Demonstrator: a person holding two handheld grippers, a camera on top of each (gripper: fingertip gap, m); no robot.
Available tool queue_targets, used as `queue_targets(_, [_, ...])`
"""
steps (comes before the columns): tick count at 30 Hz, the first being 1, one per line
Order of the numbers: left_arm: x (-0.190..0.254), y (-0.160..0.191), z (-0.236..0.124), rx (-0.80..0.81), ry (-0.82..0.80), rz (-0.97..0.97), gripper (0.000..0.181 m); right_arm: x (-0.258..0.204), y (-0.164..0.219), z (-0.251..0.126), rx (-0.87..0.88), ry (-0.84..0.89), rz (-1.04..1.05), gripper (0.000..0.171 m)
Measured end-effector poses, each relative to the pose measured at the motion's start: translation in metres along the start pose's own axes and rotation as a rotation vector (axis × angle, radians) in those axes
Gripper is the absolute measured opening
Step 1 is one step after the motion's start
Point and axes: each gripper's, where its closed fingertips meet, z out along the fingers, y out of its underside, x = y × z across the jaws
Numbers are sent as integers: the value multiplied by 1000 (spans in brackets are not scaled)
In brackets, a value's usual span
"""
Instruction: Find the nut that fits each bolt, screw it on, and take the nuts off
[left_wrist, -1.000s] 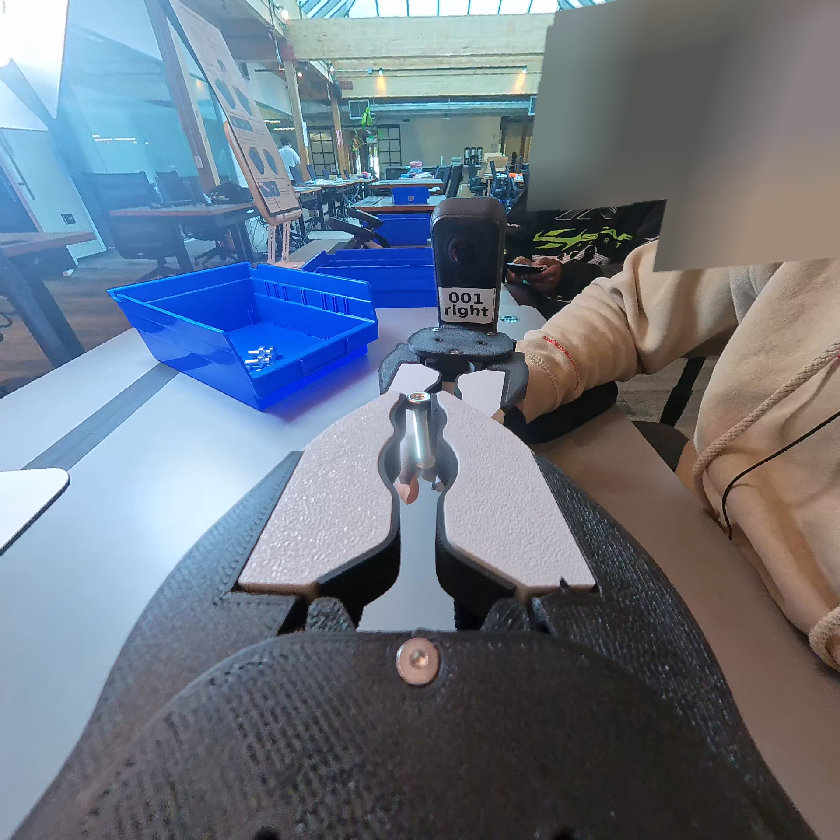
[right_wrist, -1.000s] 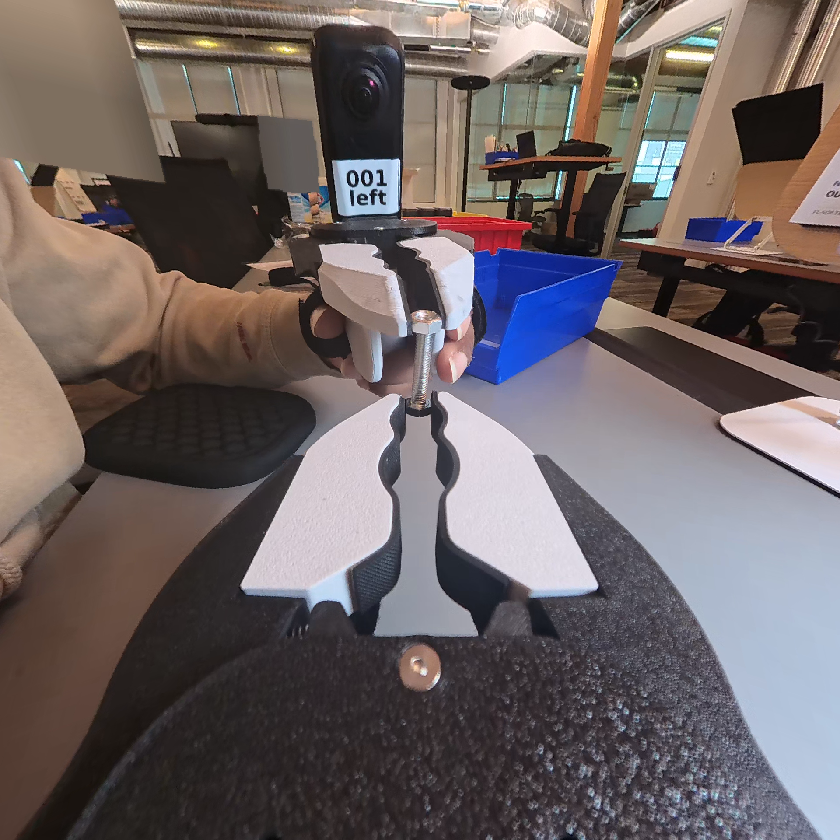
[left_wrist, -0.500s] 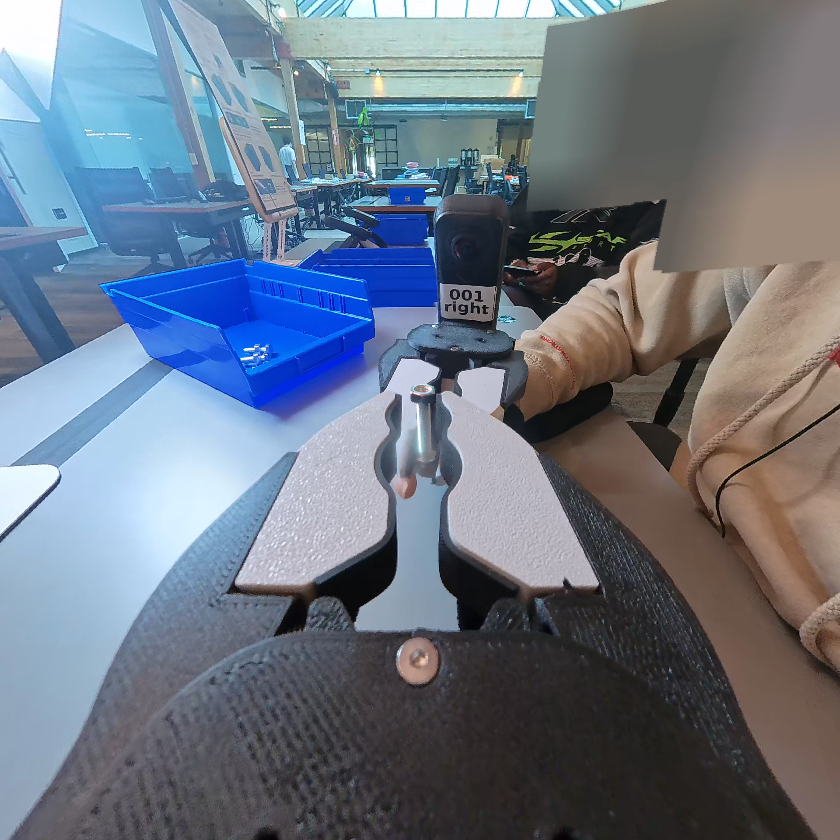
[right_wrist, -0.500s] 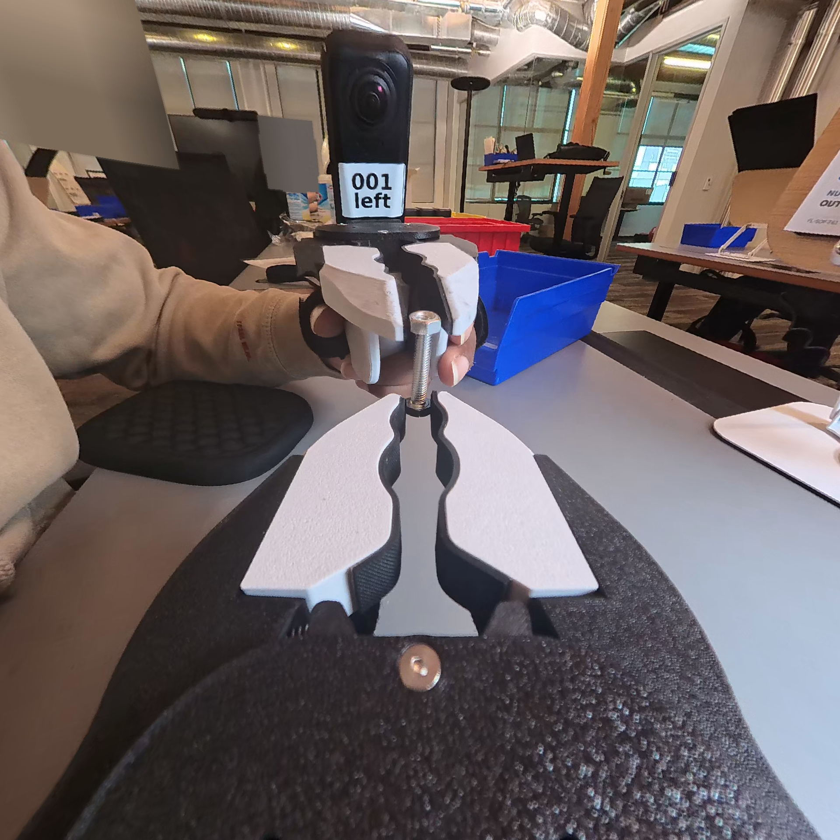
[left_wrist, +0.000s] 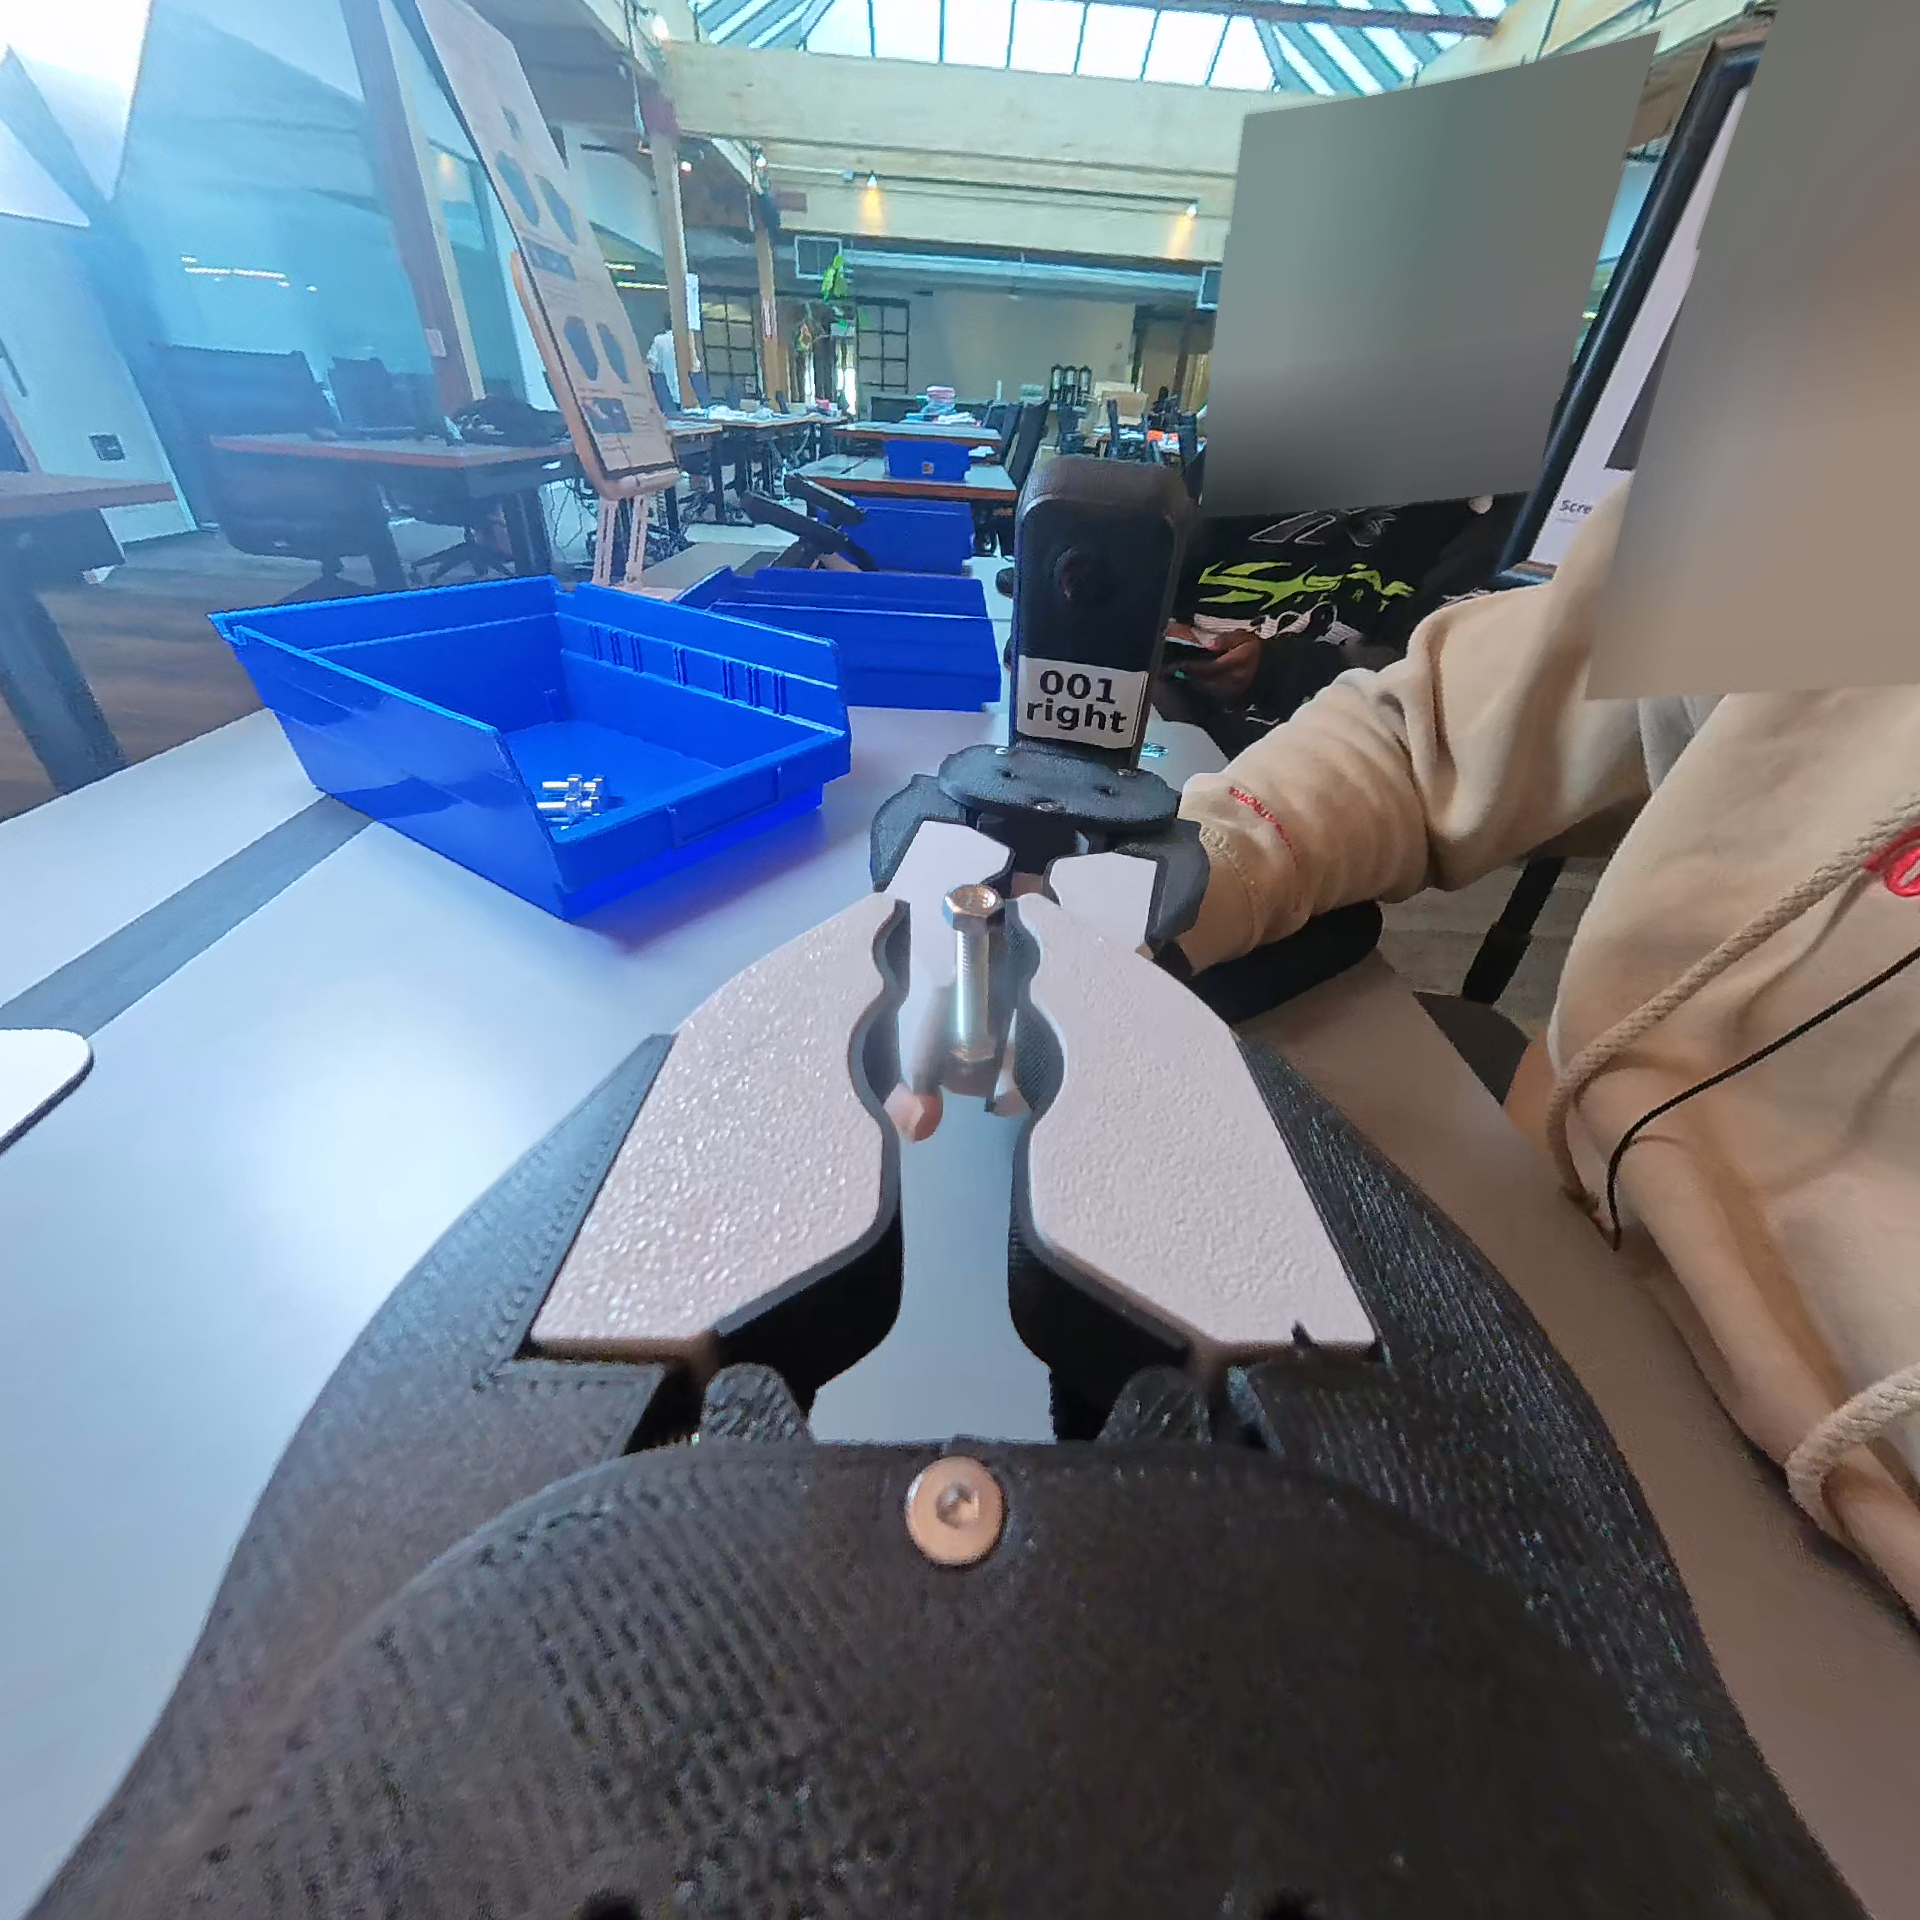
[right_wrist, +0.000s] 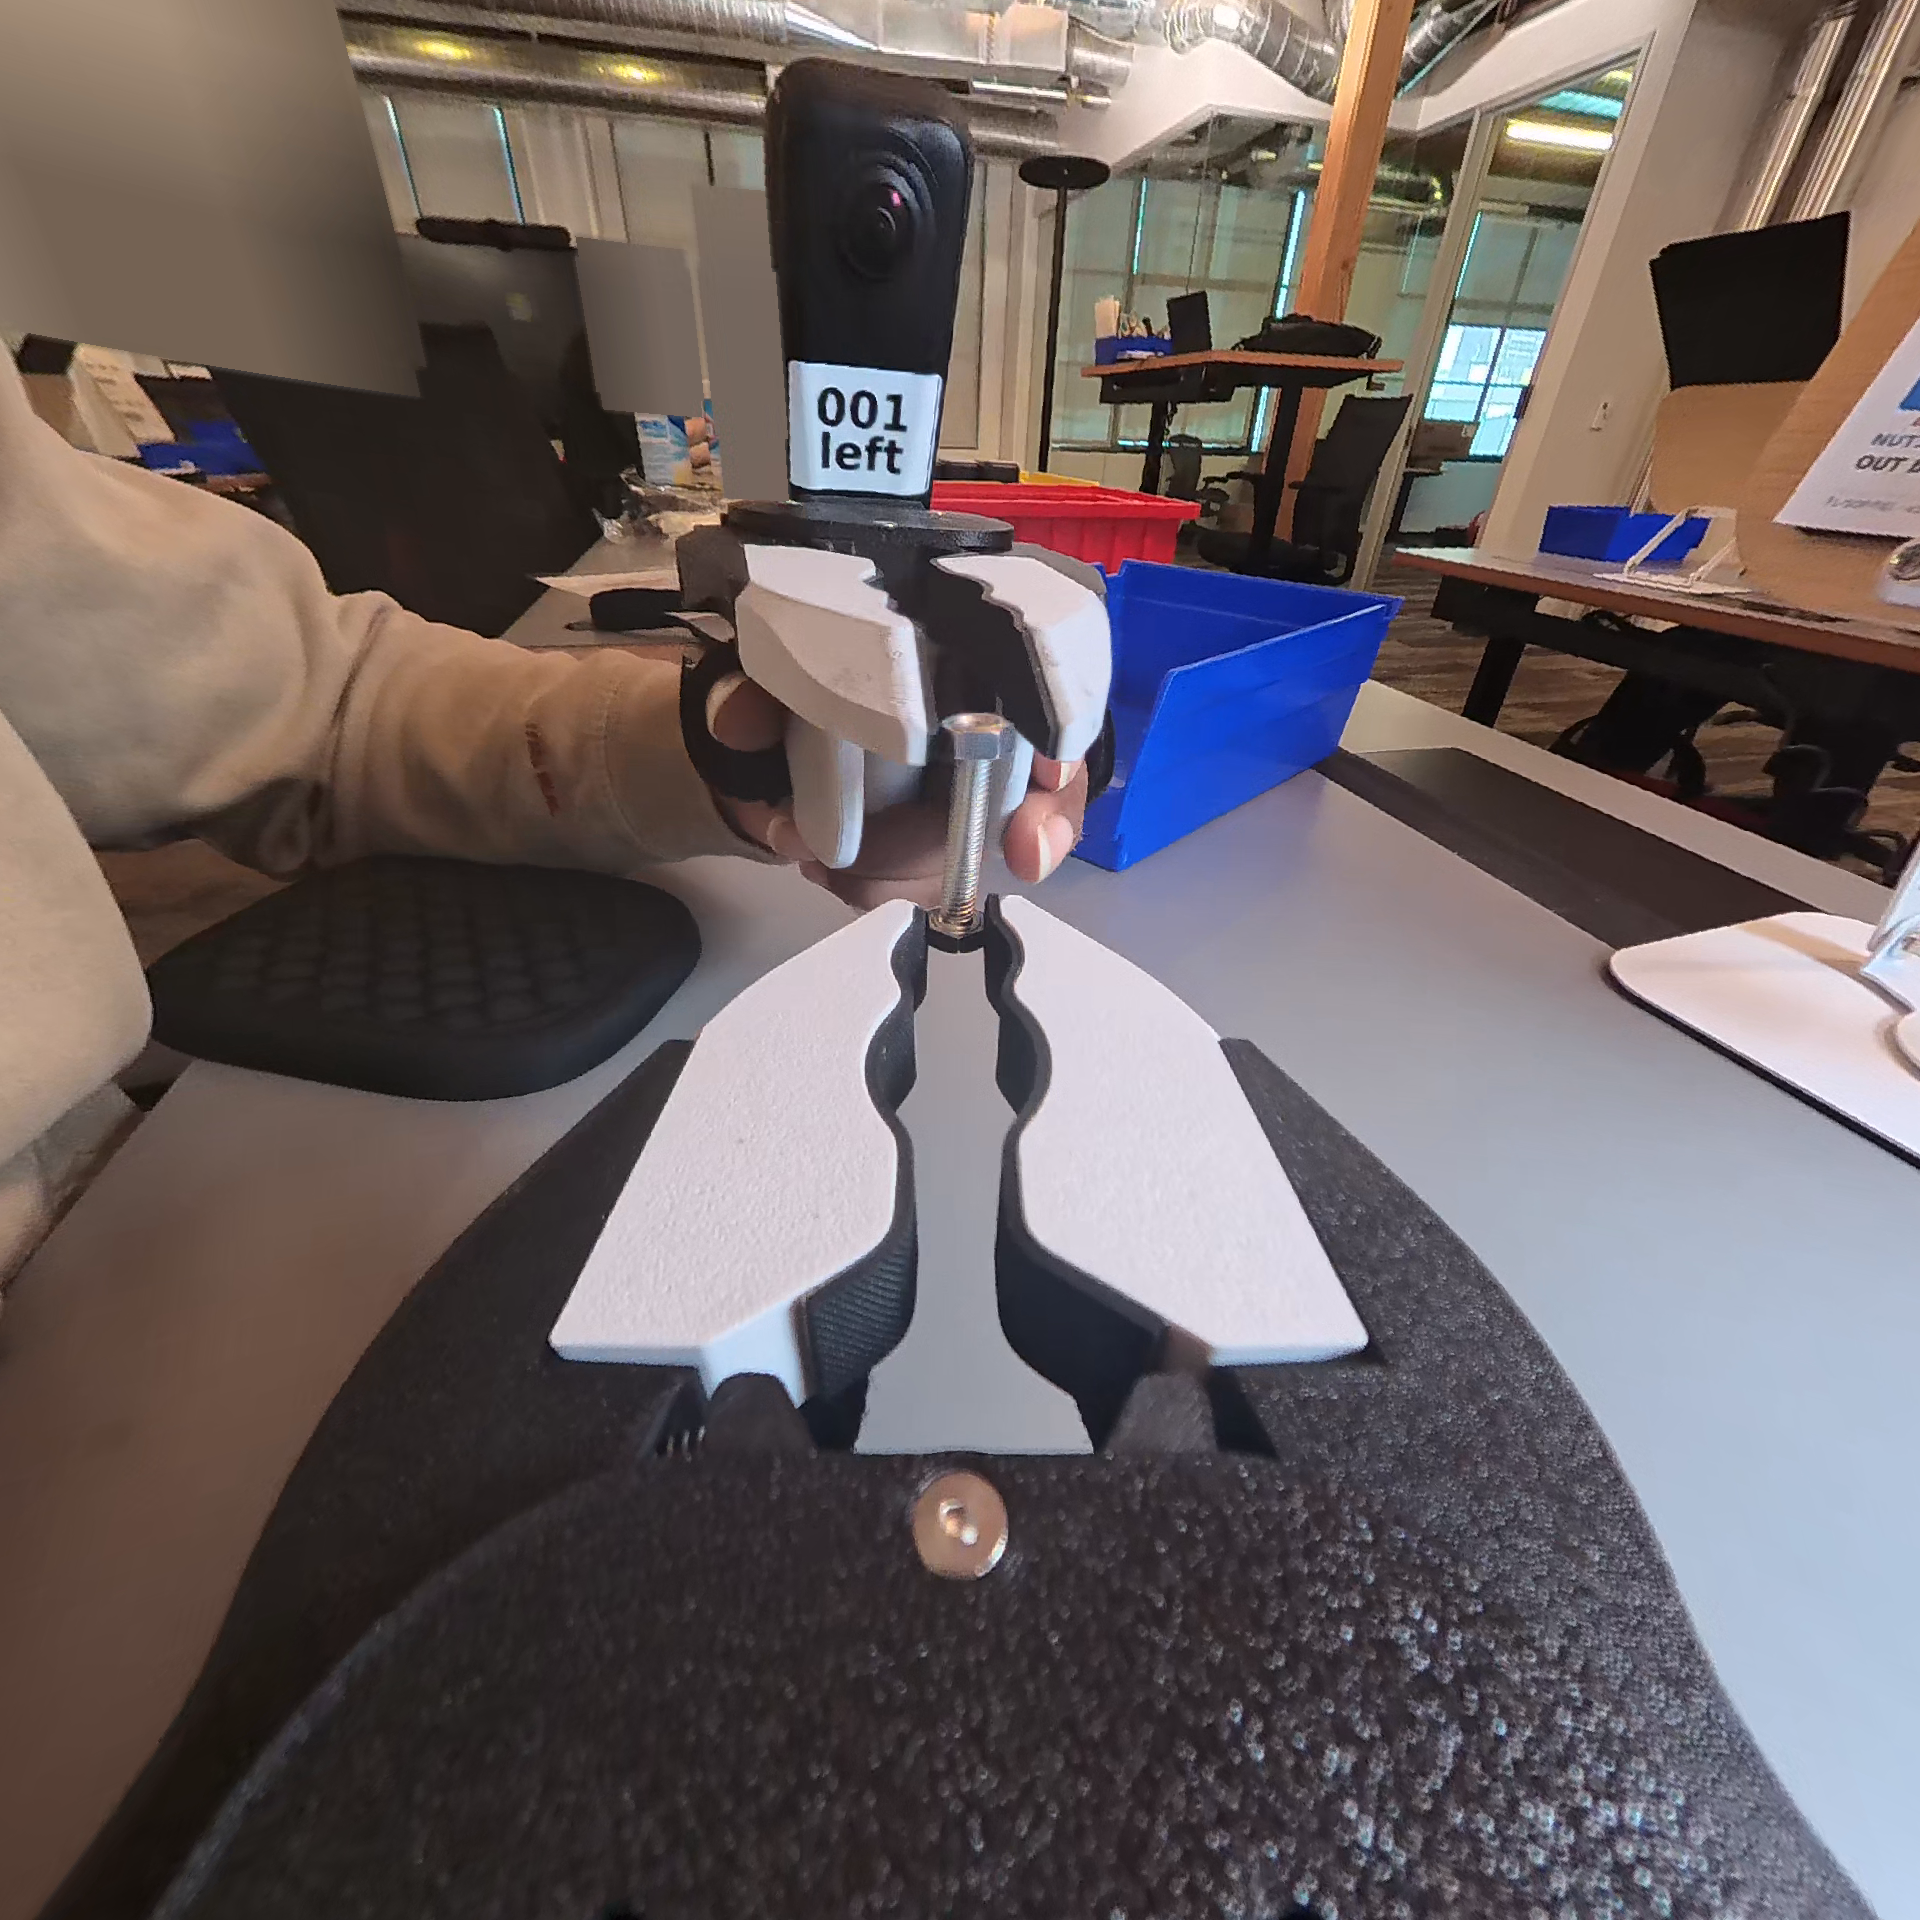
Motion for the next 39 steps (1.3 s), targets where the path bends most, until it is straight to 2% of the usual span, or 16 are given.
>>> queue_targets(3, [-5,-4,-5,27,-6,-26,11,0,-5,-2,26,-6,7,10])
queue_targets(9, [2,-3,-2,23,27,-20,15,1,-2,-1,9,-1,7,10])
queue_targets(17, [-11,-3,-7,31,-26,-38,15,3,-7,-4,39,5,21,10])
queue_targets(24, [-4,-3,-2,7,-22,-3,12,3,-6,3,26,11,11,10])
queue_targets(33, [-17,-20,-14,37,-104,30,11,12,-20,25,22,14,52,10])
queue_targets(39, [-12,-21,-12,27,-100,73,16,12,-19,21,51,37,16,10])
